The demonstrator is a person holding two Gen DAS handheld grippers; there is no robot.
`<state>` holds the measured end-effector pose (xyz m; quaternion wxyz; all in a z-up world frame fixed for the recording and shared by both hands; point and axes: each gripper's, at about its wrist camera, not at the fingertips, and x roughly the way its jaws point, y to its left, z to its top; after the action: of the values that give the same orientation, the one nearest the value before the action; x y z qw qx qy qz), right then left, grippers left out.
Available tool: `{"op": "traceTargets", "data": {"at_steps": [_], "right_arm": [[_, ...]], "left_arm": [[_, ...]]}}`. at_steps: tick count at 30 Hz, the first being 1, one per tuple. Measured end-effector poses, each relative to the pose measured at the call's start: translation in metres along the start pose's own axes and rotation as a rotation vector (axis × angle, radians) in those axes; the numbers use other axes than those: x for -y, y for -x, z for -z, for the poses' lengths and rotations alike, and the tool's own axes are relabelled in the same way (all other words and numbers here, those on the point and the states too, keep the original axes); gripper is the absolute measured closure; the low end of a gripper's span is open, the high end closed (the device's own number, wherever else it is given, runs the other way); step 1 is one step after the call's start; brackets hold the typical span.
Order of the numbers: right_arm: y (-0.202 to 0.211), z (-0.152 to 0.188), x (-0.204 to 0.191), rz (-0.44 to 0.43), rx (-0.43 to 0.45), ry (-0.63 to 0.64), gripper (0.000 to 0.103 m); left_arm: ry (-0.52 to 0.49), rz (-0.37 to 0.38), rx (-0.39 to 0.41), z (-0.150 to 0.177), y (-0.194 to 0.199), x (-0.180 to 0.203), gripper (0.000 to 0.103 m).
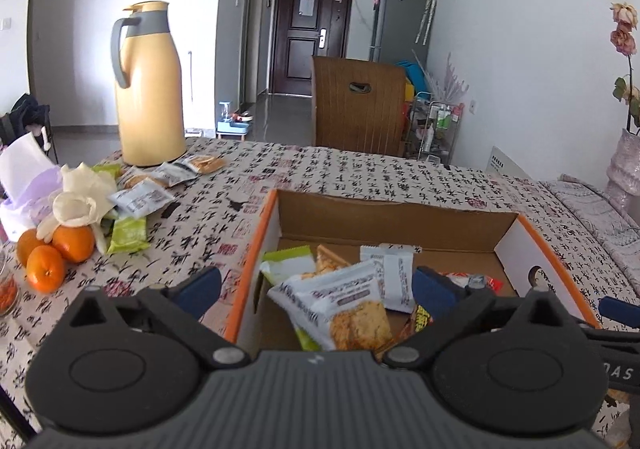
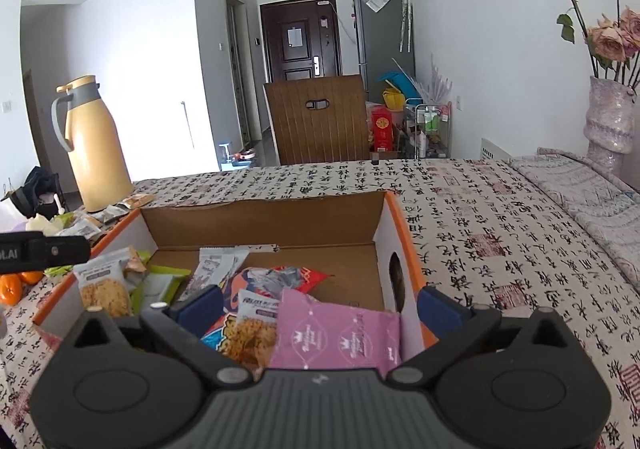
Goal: Organize snacks
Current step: 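Lower the pink packet and cookie packet into the box and open both tools, then move both tools back over the snack pile toward the orange-and-yellow packet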
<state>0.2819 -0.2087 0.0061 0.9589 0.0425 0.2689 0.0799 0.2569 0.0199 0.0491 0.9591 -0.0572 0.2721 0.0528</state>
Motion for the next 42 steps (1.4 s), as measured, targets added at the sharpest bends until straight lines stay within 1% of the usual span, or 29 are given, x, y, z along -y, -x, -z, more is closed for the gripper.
{"op": "traceTargets", "data": {"at_steps": [5,9,19,25,29,33,42], "right_arm": [[0.015,0.007,0.000,-0.002,0.000,-0.002,0.000],[0.029,0.012,-0.003,-0.001,0.003,0.005,0.000],[0.073,0.031,-0.010,-0.011,0.013,0.025,0.000],[0.094,0.045,-0.013,-0.024,0.017,0.021,0.000],[0.104,0.055,-0.015,-0.032,0.011,0.020,0.000],[0.111,0.065,-0.018,-0.019,-0.001,0.023,0.000],[0.125,0.091,-0.022,-0.033,-0.035,0.029,0.000]], "left_arm": [[0.022,-0.010,-0.013,0.007,0.010,-0.007,0.000],[0.031,-0.008,-0.007,0.013,0.022,-0.012,0.000],[0.042,0.006,0.030,0.030,0.063,-0.025,0.000],[0.051,0.017,0.052,0.047,0.089,-0.033,0.000],[0.045,0.006,0.063,0.061,0.103,-0.038,0.000],[0.038,-0.005,0.056,0.073,0.111,-0.042,0.000],[0.023,-0.010,0.022,0.109,0.124,-0.055,0.000]]}}
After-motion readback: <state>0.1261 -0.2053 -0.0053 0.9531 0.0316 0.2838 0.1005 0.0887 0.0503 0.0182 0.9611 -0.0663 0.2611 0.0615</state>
